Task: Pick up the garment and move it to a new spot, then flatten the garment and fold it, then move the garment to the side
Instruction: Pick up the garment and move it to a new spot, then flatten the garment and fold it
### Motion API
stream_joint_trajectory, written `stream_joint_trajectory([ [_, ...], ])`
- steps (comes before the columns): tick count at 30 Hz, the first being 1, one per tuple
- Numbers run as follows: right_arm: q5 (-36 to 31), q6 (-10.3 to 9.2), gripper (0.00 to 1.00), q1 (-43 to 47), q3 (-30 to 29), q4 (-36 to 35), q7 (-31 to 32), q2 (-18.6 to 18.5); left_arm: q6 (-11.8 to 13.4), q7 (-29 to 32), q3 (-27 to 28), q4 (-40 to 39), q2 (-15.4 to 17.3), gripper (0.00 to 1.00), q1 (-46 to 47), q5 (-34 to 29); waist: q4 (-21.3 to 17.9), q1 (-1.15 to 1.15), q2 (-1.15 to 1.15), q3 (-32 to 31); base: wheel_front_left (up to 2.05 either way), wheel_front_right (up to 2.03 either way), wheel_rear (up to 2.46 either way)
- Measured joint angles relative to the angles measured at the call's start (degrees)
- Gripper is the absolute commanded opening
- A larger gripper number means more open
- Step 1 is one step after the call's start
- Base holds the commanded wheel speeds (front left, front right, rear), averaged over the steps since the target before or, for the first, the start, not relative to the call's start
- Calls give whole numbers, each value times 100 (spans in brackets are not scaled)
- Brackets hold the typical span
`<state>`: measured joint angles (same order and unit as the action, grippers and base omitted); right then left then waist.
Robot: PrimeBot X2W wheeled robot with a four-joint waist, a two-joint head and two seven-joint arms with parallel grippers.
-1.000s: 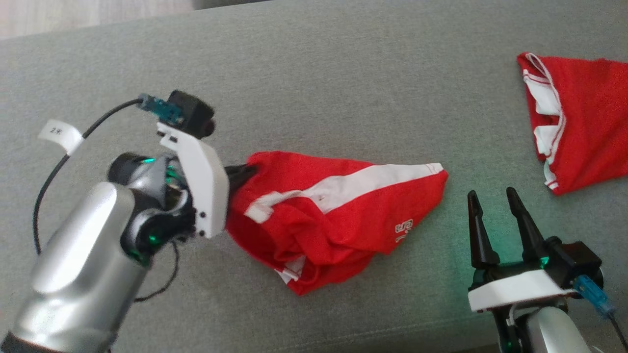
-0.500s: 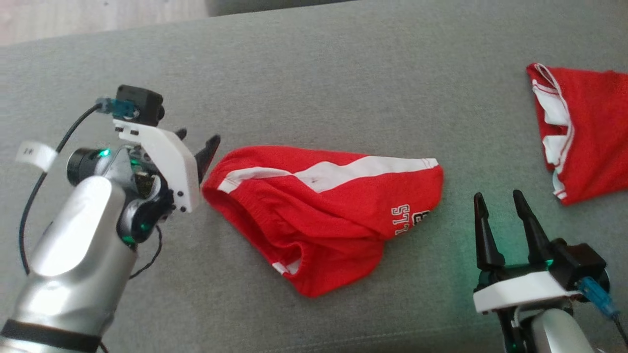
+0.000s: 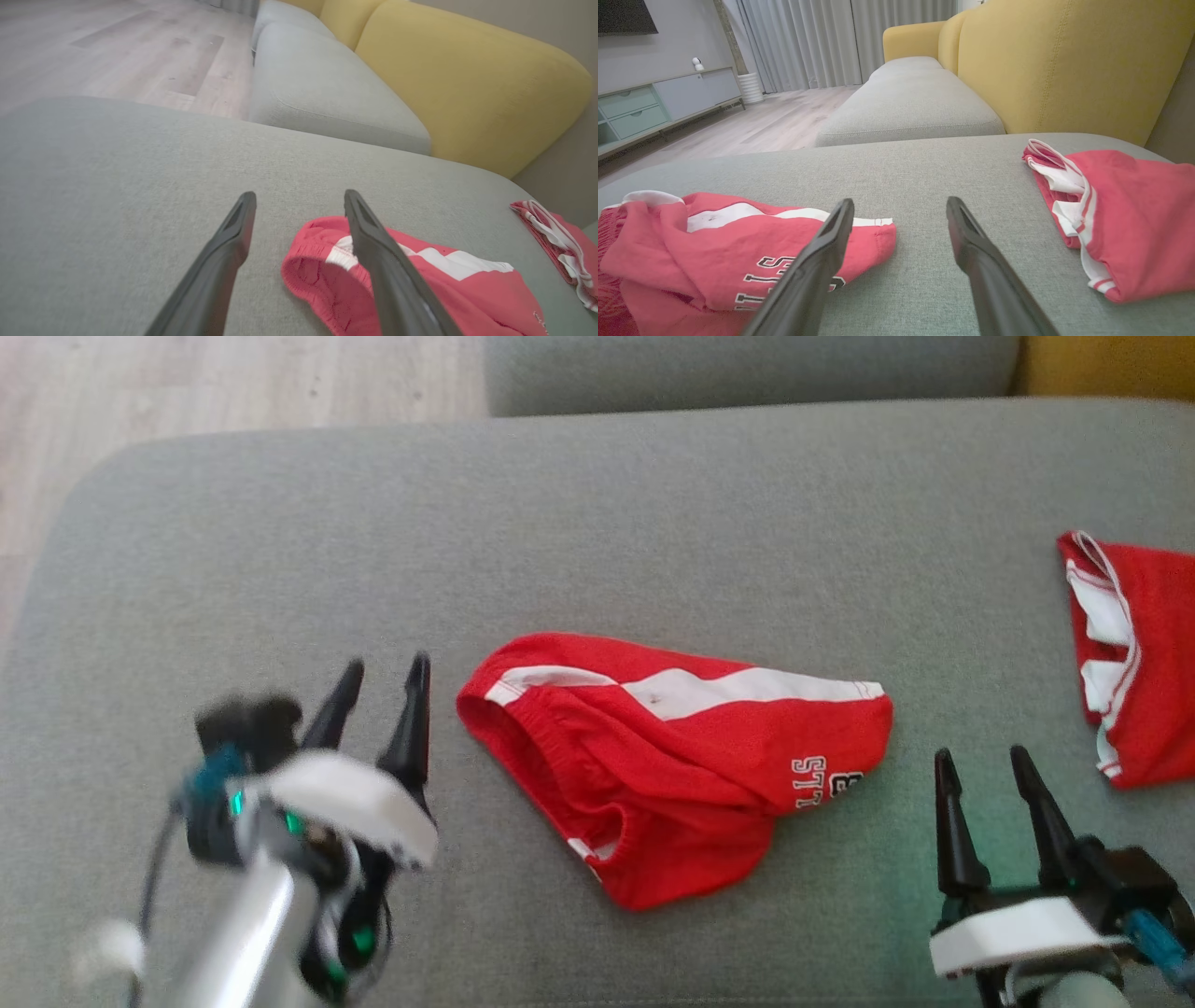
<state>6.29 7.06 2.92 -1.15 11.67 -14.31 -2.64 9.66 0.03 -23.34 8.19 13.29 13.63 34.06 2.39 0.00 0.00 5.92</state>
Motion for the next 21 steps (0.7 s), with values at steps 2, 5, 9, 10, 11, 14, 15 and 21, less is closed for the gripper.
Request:
stream_joint_trajectory([
  [2, -35, 0, 100, 93, -38, -13, 0, 3, 105, -372, -10, -74, -112, 100, -330, -100, 73, 0, 0, -78, 0, 0, 0],
  [5, -79, 0, 100, 221, -97, -56, 0, 5, 252, -917, -11, -70, -192, 100, -810, -225, 167, 0, 0, -174, 0, 0, 0],
  [9, -84, 0, 100, 268, -122, -108, 0, 7, 466, -1338, 2, 47, -187, 100, -1318, -598, 257, 0, 0, -303, 0, 0, 0],
  [10, -84, 0, 100, 269, -125, -121, 0, 7, 503, -1383, 14, 52, -187, 100, -1417, -664, 280, 0, 0, -329, 0, 0, 0],
  [11, -84, 0, 100, 277, -132, -143, 0, 7, 505, -1410, 23, 54, -186, 100, -1505, -756, 304, 0, 0, -348, 0, 0, 0],
  [14, -84, 0, 100, 371, -143, -180, 0, 8, 527, -1425, 60, -36, -202, 100, -1700, -1083, 366, 0, 0, -391, 0, 0, 0],
  [15, -84, 0, 100, 407, -144, -178, 0, 9, 524, -1425, 124, -113, -227, 100, -1762, -1192, 382, 0, 0, -402, 0, 0, 0],
  [21, -82, 0, 100, 478, -140, -174, 0, 11, 287, -1427, 423, -259, -430, 100, -2036, -1673, 396, 0, 0, -499, 0, 0, 0],
])
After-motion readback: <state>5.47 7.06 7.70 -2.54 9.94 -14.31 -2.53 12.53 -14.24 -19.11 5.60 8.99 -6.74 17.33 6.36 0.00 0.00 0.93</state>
